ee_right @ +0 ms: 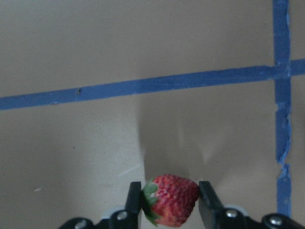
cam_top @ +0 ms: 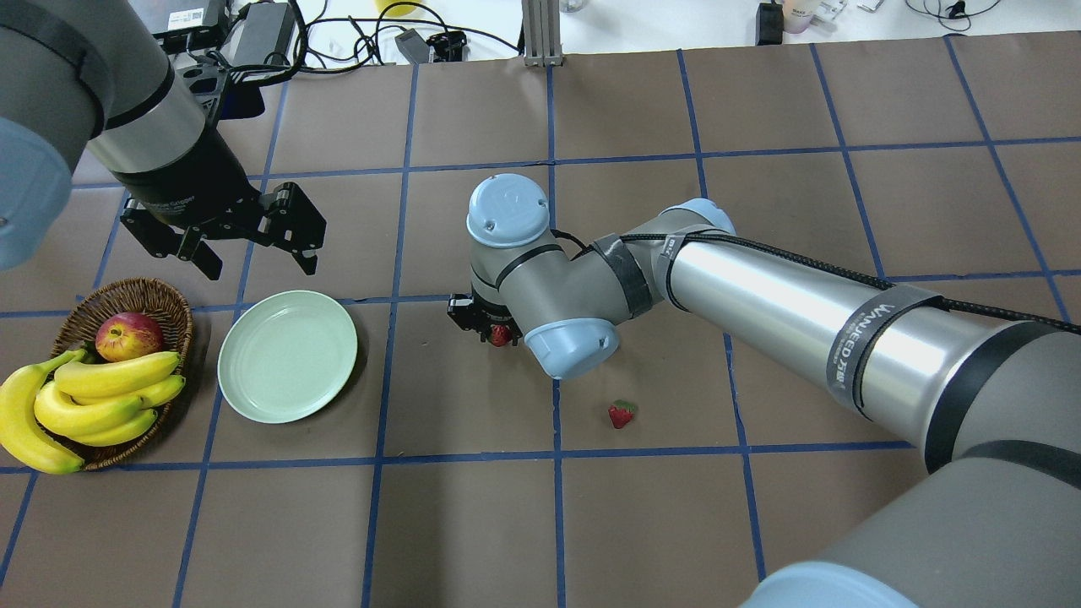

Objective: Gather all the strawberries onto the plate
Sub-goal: 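Carry the strawberry toward the plate and release it on the table, then move the right gripper to the nearest strawberry and grasp it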

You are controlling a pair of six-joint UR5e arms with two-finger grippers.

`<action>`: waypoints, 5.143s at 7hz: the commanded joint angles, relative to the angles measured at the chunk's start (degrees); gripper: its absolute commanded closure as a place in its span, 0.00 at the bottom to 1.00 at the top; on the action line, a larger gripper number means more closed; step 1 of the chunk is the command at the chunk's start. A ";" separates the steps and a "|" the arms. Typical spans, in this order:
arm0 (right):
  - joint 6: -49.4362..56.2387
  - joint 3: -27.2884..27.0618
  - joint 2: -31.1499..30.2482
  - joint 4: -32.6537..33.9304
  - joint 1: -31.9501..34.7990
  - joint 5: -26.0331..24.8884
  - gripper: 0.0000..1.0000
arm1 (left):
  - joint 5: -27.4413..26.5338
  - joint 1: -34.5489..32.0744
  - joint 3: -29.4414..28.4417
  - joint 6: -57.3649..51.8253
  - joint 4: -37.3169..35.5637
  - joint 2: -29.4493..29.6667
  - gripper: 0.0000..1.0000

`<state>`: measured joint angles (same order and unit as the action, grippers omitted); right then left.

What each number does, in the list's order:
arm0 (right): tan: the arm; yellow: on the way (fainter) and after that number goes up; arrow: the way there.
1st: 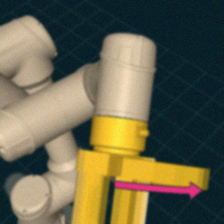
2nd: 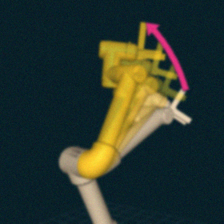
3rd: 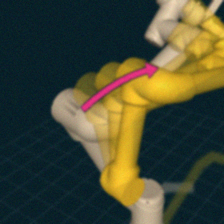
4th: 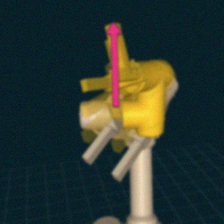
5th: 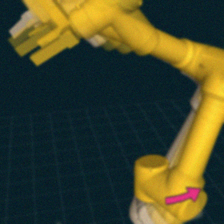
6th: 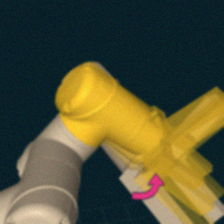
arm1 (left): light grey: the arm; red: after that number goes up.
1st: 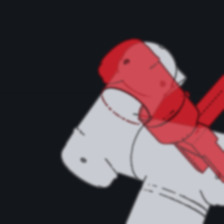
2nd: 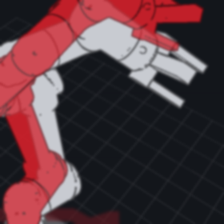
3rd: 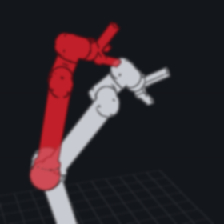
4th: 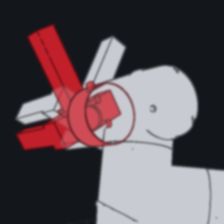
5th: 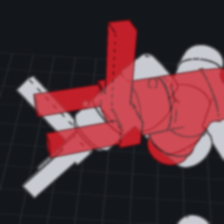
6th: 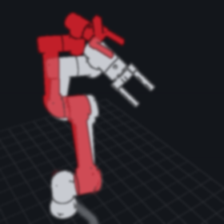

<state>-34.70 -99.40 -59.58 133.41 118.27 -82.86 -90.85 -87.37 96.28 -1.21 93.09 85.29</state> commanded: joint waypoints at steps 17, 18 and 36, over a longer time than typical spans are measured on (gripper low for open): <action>9.98 -7.22 -6.78 -4.04 -10.79 5.11 0.65 | 0.06 0.01 0.05 -0.02 -0.02 0.49 0.00; 5.91 -5.55 -6.35 -3.52 -8.43 8.65 0.65 | -0.12 0.01 0.05 0.06 0.16 -0.20 0.00; 2.79 -19.26 -16.10 -4.24 -9.81 -3.80 0.01 | -0.12 0.19 1.10 0.06 -1.33 0.49 0.00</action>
<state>-31.62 -110.01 -74.62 118.44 109.49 -86.73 -90.94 -87.19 97.24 -1.18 91.99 85.83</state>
